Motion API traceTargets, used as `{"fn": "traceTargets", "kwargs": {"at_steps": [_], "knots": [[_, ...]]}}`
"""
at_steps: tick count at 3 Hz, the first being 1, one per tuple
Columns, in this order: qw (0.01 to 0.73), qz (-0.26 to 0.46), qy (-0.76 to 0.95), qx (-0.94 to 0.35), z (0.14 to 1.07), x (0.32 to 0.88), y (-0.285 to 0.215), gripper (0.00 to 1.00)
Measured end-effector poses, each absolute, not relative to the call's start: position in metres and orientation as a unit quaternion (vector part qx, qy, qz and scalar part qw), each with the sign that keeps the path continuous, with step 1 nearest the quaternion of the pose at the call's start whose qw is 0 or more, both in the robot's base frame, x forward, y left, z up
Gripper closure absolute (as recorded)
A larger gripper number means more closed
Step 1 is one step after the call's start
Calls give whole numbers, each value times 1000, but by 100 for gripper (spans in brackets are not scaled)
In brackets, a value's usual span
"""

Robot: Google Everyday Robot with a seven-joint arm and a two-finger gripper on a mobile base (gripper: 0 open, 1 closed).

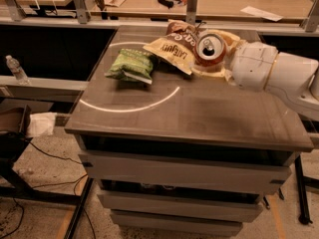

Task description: Knock coke can over

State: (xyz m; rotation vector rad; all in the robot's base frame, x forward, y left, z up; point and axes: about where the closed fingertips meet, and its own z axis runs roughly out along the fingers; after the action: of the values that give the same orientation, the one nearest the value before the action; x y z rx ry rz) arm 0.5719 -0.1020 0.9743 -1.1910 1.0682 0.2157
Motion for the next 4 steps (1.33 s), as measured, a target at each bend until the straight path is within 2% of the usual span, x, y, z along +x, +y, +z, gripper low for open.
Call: {"fn": "traceTargets", "kwargs": {"at_steps": [1, 2, 4], "knots": [[671, 17, 368, -643, 988, 571, -95, 100], [594, -32, 302, -745, 983, 571, -92, 100], [431, -123, 289, -846, 945, 591, -114, 100]]}}
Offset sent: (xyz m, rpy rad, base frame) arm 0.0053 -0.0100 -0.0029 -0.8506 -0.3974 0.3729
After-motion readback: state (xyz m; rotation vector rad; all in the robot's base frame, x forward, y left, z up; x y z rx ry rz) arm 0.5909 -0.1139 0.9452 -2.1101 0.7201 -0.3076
